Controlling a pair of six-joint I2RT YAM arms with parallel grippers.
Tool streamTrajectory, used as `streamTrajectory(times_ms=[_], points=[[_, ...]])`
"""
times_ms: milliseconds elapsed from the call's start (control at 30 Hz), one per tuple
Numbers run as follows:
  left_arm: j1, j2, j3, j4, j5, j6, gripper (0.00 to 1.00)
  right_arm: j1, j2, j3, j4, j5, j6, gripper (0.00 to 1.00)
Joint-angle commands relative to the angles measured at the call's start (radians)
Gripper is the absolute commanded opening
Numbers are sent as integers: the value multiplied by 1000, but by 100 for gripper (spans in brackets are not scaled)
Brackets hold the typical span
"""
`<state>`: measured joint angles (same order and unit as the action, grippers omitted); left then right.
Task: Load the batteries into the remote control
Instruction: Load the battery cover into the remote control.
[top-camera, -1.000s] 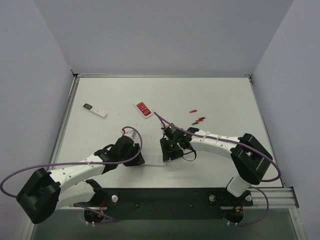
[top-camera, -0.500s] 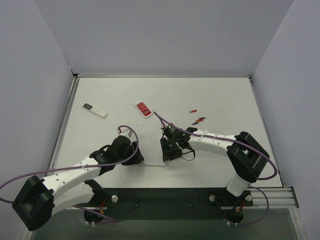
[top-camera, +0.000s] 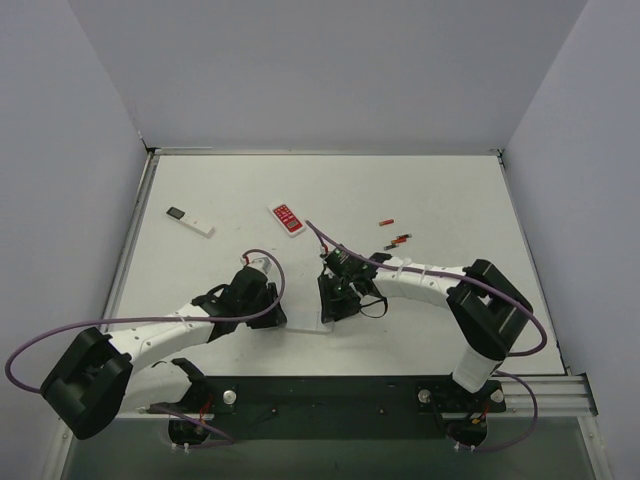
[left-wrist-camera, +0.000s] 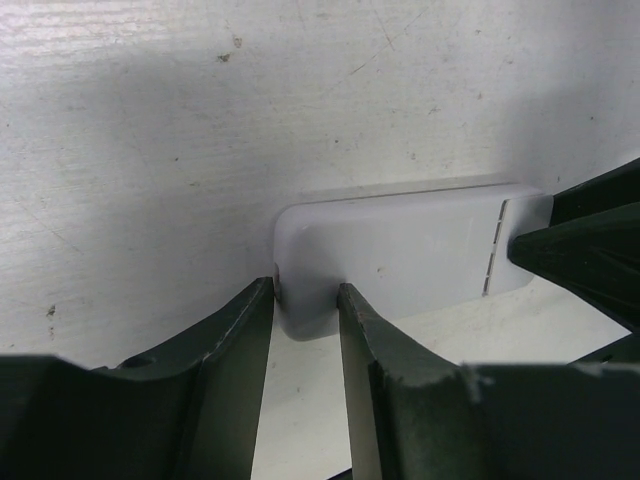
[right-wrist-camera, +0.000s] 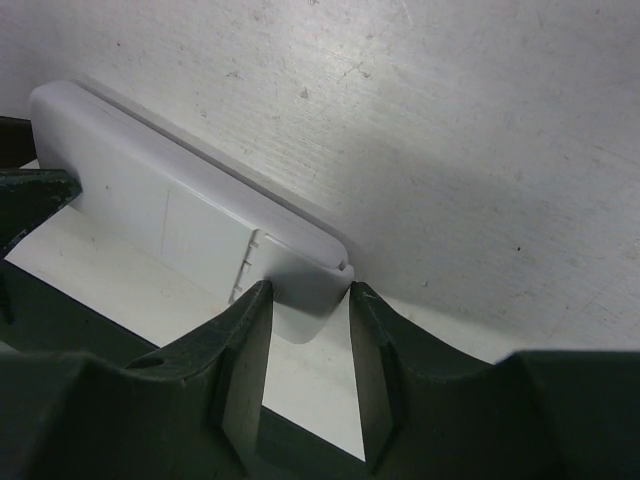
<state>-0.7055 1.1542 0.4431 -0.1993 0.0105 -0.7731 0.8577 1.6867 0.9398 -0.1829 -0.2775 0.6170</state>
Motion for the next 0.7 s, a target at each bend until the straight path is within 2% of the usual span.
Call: streamTrajectory(times_ms=[0, 267, 667], points=[[0, 25, 19, 61, 46, 14, 41, -9, 34, 28, -17, -22, 13, 31], [-9, 35, 14, 89, 80, 3, 36, -6, 65, 48, -12, -61, 3, 21], [-75, 90, 57, 156, 121, -22, 34, 4, 108, 111, 37, -146, 16, 17]])
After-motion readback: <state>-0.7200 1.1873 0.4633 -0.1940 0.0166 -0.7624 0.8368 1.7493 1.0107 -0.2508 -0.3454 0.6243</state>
